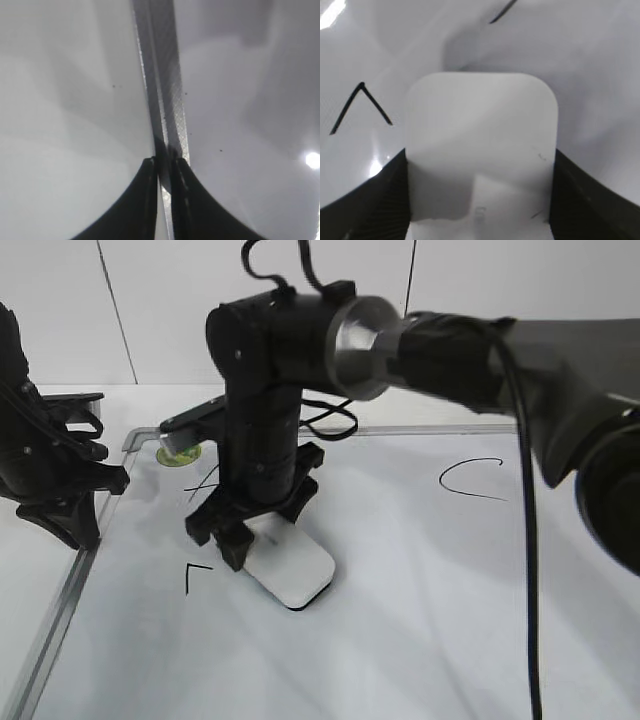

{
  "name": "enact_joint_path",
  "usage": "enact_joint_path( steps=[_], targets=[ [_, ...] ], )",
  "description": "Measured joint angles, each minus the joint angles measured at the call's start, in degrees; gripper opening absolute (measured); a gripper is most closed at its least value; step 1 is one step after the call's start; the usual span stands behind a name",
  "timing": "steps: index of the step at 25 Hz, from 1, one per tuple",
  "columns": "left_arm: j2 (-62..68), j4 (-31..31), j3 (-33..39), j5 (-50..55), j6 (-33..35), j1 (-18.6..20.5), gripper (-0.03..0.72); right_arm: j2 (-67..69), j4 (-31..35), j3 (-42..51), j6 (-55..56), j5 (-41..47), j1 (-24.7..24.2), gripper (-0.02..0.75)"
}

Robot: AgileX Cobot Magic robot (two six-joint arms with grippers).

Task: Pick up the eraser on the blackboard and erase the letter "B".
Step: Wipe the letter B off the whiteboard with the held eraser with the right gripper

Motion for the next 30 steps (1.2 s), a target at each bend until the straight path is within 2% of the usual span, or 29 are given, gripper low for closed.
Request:
enact_joint_path(
  steps=[15, 30],
  targets=[
    [0.00, 0.34, 0.00, 0.81, 0.00, 0.00, 0.038, 1.10, 0.10, -1.33, -0.58, 0.89, 1.29, 0.563],
    [0.00, 0.37, 0.00, 1.23, 0.00, 0.00, 0.038, 1.23, 3.20, -1.45, -0.82, 0.89, 7.04, 0.562]
  ],
)
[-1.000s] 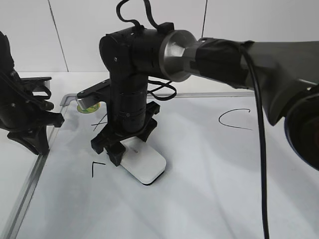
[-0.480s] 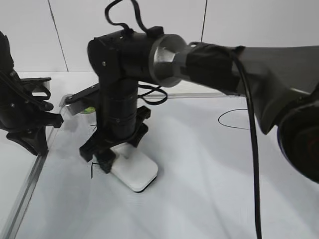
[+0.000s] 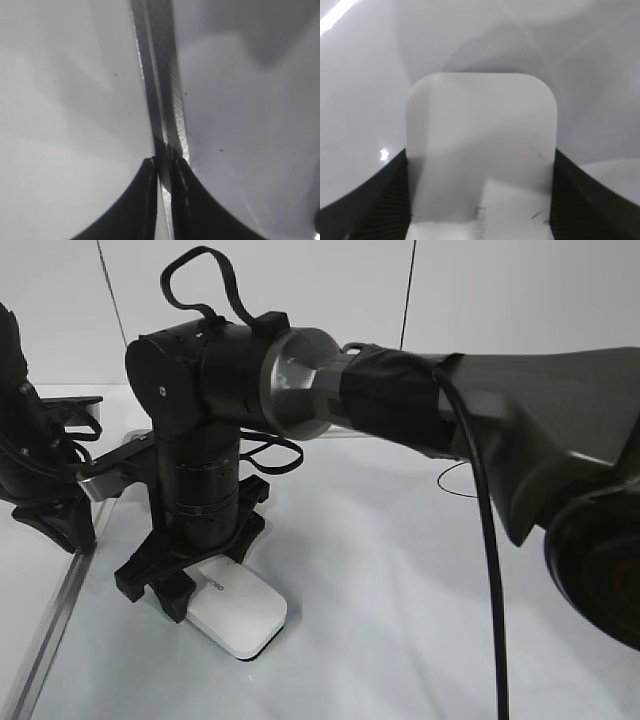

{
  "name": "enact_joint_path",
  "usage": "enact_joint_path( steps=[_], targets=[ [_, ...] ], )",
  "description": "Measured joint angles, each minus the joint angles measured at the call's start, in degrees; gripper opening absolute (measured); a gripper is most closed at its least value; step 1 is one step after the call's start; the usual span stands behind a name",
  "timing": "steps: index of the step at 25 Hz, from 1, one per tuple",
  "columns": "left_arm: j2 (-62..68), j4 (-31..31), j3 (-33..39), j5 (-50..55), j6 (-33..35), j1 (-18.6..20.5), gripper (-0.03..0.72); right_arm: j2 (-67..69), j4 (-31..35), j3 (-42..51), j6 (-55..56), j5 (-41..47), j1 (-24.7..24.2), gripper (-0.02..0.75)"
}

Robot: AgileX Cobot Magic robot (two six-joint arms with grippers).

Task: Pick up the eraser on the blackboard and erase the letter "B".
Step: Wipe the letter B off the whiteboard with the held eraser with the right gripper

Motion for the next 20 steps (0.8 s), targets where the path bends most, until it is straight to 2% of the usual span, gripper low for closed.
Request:
enact_joint_path(
  steps=[10, 20],
  targets=[
    [0.00, 0.00, 0.00, 0.04, 0.00, 0.00, 0.038, 0.00, -1.32, 0.00, 1.40, 0.00, -0.58, 0.562],
    [0.00, 0.00, 0.00, 0.04, 0.00, 0.00, 0.038, 0.46, -2.35, -1.25, 2.73, 0.00, -5.52, 0.562]
  ],
)
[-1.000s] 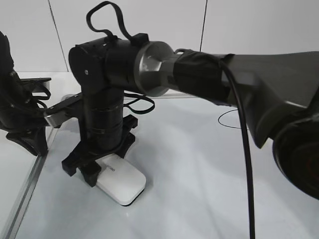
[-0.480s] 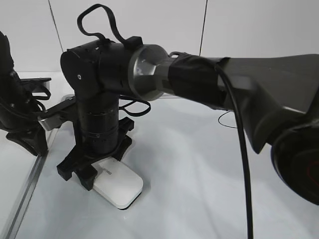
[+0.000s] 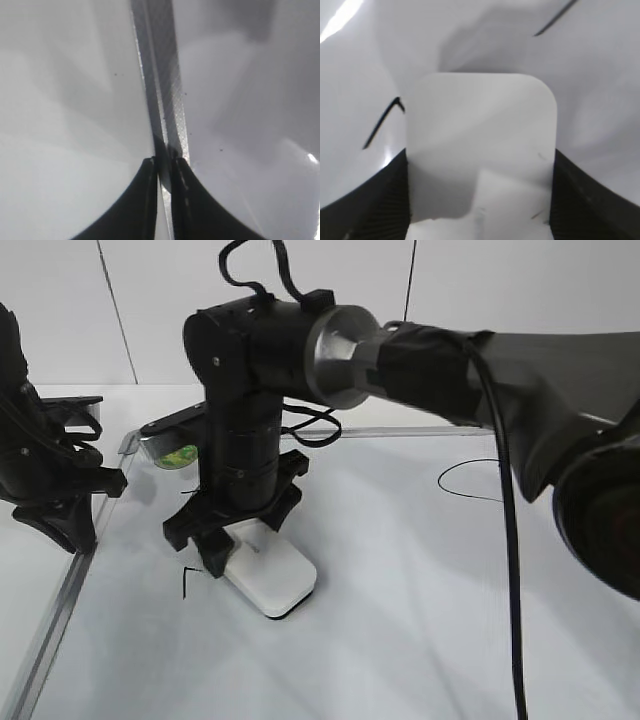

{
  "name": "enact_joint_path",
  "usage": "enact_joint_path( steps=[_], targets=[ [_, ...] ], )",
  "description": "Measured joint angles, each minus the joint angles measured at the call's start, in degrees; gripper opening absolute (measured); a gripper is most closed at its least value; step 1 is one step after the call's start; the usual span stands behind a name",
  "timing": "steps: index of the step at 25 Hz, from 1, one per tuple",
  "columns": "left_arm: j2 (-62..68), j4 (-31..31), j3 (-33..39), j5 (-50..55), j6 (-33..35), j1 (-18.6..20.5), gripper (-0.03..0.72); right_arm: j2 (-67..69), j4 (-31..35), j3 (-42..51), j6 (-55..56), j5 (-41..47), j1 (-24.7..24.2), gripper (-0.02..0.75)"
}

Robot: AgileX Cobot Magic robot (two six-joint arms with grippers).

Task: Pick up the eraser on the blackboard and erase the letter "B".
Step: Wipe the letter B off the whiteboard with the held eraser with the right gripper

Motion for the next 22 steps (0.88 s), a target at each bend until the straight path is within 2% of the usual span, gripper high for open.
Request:
enact_joint_path(
  steps=[6, 22],
  targets=[
    [0.00, 0.00, 0.00, 0.09, 0.00, 0.00, 0.038, 0.00, -0.68, 0.01, 0.08, 0.00, -0.18, 0.562],
    [0.00, 0.22, 0.00, 0.32, 0.00, 0.00, 0.038, 0.02, -2.21, 0.01, -1.47, 0.00, 2.97, 0.562]
  ],
)
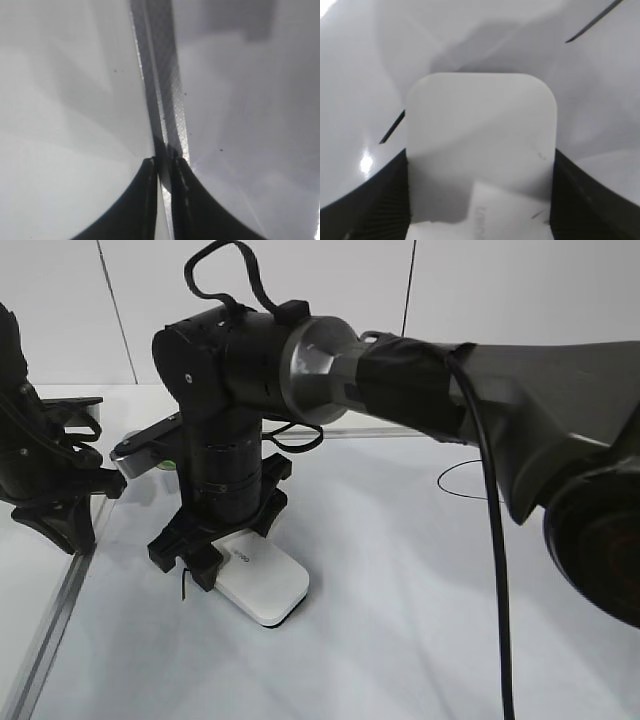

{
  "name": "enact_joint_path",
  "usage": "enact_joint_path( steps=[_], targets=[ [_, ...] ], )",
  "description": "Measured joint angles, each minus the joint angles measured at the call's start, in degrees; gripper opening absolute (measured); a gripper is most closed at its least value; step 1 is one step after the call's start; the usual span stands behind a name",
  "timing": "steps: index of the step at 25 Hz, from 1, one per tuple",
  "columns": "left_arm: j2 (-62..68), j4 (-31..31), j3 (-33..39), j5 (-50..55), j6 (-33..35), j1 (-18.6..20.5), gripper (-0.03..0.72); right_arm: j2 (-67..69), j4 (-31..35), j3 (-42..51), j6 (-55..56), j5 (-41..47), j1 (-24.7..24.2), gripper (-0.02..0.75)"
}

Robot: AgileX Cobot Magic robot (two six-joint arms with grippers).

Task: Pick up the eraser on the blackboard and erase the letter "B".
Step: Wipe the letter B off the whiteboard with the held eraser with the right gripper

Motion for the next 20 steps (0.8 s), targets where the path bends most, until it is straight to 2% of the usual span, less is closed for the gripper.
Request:
enact_joint_path(
  steps=[12, 20],
  targets=[
    [0.00, 0.00, 0.00, 0.11, 0.00, 0.00, 0.038, 0.10, 2.21, 0.00, -0.61, 0.00, 1.71, 0.562],
    [0.00, -0.99, 0.00, 0.78, 0.22, 1.31, 0.038, 0.10, 2.68, 0.00, -0.71, 0.00, 2.00, 0.562]
  ],
)
